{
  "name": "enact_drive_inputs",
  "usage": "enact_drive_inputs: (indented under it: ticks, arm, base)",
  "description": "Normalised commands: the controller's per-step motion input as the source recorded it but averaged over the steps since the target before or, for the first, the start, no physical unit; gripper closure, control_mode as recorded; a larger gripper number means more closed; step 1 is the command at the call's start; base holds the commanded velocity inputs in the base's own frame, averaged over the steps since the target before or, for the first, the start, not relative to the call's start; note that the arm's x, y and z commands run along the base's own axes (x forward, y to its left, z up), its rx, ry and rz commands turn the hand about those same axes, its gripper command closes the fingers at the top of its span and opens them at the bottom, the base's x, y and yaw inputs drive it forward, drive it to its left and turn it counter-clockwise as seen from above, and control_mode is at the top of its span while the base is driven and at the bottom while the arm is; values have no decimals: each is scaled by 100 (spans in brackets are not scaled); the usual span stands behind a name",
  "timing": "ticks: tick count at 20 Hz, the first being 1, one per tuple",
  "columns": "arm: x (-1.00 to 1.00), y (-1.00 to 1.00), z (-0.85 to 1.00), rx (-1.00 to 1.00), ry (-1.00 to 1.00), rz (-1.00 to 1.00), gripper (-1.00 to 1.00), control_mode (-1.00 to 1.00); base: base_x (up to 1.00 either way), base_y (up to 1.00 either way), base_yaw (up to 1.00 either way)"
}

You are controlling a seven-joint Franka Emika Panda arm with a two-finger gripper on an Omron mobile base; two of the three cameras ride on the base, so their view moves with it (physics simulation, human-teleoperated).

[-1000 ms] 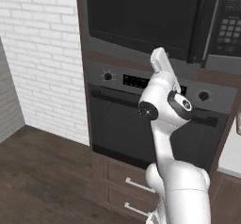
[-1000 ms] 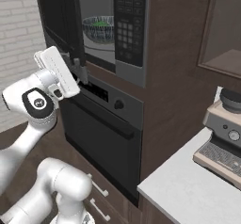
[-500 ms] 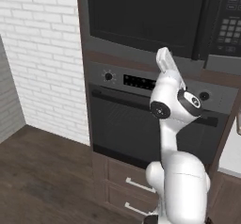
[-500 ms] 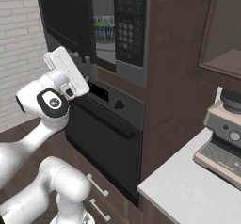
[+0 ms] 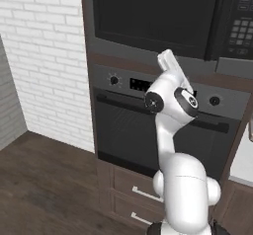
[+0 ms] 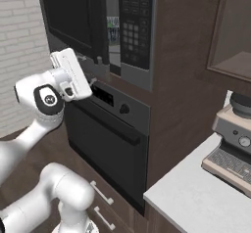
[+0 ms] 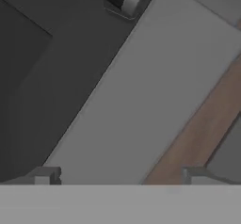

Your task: Pick the broccoli from the sink and place it in the bowl. Then pick the bowl and place it in the microwave. Then close the microwave door and press the start button.

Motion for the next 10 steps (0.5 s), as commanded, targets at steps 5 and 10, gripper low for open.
enact_drive_inputs:
  ticks: [5, 10]
  arm:
    - [3, 0, 19, 2, 51, -14, -100, -100]
    - [22, 0, 59, 0, 7, -10, -100, -100]
  base:
    - [0, 0, 0]
    - [0, 0, 0]
